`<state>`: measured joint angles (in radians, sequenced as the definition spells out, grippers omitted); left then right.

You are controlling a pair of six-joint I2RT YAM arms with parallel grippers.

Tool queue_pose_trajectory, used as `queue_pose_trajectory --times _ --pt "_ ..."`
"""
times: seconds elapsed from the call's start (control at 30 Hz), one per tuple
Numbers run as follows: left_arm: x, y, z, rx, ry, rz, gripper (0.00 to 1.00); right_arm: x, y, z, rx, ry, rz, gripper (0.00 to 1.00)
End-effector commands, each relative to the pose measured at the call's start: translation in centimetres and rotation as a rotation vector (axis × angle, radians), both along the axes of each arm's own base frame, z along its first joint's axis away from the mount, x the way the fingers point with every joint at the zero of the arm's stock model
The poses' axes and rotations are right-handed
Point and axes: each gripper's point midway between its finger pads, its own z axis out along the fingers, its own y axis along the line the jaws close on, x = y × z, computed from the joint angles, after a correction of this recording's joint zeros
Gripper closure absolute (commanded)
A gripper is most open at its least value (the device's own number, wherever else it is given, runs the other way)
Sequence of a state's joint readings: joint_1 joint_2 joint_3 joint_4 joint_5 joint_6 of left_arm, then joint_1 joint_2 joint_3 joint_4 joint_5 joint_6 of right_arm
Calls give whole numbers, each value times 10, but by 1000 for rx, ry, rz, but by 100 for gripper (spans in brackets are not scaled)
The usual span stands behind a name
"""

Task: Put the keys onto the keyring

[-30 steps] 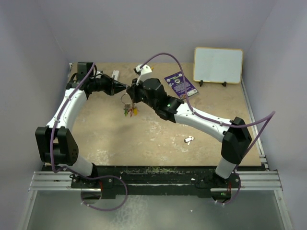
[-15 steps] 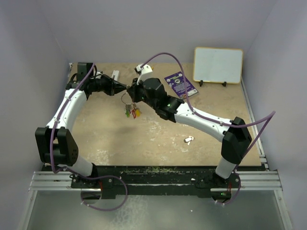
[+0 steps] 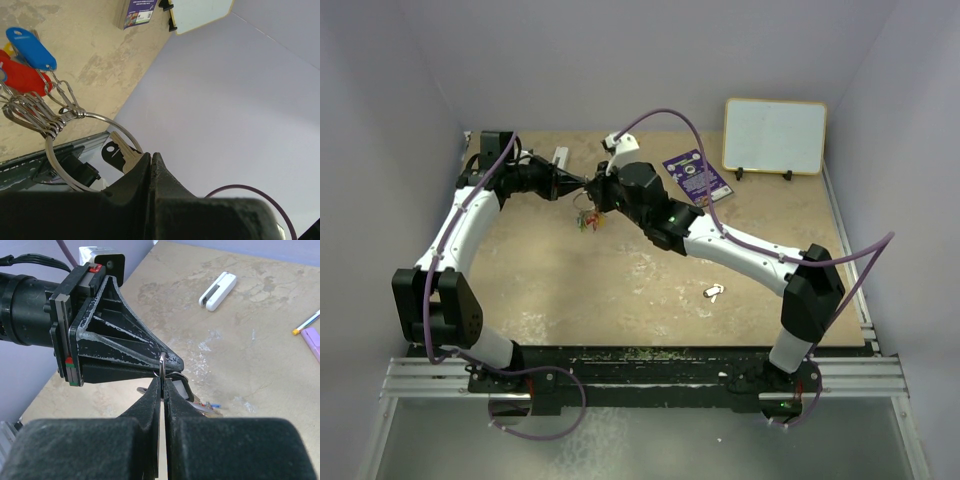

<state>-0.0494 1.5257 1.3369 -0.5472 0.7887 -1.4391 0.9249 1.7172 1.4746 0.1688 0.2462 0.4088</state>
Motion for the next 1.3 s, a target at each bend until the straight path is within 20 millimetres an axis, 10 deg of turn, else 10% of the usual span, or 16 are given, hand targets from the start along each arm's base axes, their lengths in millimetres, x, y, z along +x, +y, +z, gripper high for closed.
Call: queue_pose_trajectory --times 0.0,0.57,0.9,1.27 --pt "-4 0 21 -21 4 47 96 3 0 67 140 -106 -23 100" --pt "-3 3 10 -16 8 62 96 -1 -9 63 137 -79 -49 100" --pt "-14 13 -48 54 54 92 96 -24 -74 -5 80 154 -224 100" --pt "-10 15 -58 79 53 100 96 -39 -82 -65 -21 385 -294 100"
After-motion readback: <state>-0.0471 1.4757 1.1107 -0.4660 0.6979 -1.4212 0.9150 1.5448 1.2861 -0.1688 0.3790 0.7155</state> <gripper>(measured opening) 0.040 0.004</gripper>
